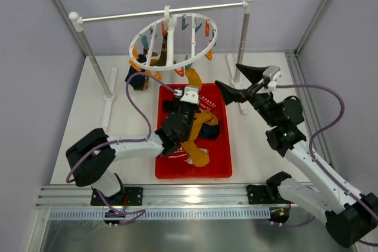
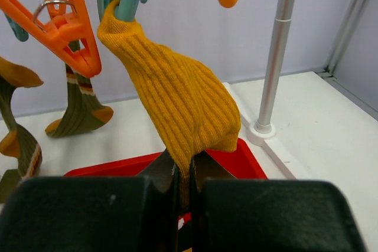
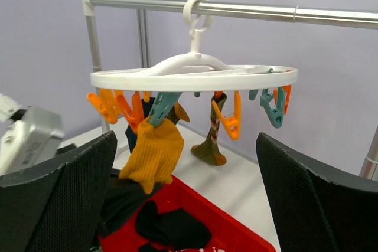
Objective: Remove the socks clipped to the hanger
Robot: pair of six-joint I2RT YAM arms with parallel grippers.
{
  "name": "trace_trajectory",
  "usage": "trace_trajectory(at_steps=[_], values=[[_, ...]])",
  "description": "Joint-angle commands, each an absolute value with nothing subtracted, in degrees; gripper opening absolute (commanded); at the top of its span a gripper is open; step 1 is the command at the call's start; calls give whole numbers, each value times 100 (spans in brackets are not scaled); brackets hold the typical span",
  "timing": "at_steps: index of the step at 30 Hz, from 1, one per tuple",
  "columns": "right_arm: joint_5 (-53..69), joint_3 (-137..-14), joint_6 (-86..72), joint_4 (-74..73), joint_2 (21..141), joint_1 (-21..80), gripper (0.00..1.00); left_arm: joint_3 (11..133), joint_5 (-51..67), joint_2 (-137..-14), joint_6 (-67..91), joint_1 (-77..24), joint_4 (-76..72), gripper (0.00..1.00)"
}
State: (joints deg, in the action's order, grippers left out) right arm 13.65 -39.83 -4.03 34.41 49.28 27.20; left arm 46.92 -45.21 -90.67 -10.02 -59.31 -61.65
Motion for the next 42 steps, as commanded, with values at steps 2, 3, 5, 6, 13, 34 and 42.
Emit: trace_trajectory(at_steps=[2,3,5,6,13,34,42], values=[[1179,-5087,-168,2455,5938,2795,100,4456,-3535,-8552,-501,-5731,-5432,0],[1091,-5446,-89,2313,6098,2856,99,4386,-3481,-8526,-501,-5704,-5414,0],[706,-5790,-27,1910,6362,2961,100,4342,-3271,-8473,-466,-5599,-5292,0],[573,-6088,-35,1785,6581,3014,100,4333,-3165,-8447,-335,-5529,-5213,0],[26,-6855,395,1169,7057,3322,99,4193,-2101,-8350,150,-4913,-4983,0],[281,-8218,720,-932,7743,3532,94,4043,-1706,-8121,597,-4860,-5097,0],[369,-8191,633,-668,7866,3638,94,4113,-1398,-8297,817,-4852,-5185,0]])
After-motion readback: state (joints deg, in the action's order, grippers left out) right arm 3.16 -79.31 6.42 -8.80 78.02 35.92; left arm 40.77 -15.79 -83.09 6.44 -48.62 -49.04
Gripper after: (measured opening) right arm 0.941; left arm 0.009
